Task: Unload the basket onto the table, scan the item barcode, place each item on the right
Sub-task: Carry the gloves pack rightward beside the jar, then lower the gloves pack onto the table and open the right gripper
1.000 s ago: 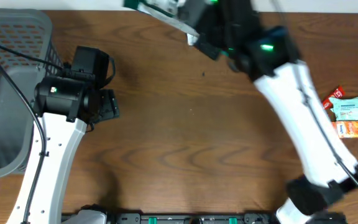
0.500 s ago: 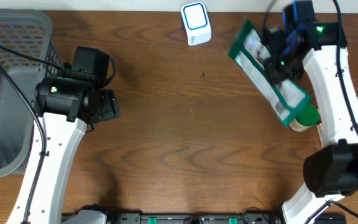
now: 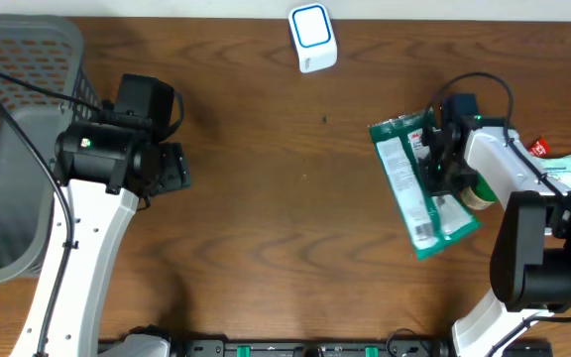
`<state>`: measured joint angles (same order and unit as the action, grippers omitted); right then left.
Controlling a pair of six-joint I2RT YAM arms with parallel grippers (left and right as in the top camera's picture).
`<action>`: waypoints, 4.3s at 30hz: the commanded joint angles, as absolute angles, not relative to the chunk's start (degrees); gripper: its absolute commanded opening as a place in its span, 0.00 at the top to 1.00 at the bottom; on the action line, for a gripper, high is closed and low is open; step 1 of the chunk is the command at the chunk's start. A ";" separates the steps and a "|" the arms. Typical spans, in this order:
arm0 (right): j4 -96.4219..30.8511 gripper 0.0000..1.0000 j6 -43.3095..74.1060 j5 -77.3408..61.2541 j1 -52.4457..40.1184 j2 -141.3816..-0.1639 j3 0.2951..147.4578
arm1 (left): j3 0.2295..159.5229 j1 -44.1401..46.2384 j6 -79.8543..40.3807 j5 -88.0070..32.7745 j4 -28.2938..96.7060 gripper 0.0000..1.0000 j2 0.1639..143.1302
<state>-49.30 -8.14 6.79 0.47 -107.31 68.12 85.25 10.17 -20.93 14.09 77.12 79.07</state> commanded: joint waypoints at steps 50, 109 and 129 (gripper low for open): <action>-38.79 0.01 -7.75 11.05 -1.83 -104.25 71.68 | 85.49 10.04 -20.82 14.63 77.32 0.12 79.09; -38.79 0.01 -7.75 11.05 -1.83 -104.25 71.68 | 85.52 10.04 -20.80 14.66 77.32 0.12 79.09; -38.76 0.01 -7.75 11.05 -2.44 -105.14 71.68 | 85.49 10.04 -20.82 14.66 77.32 0.12 79.09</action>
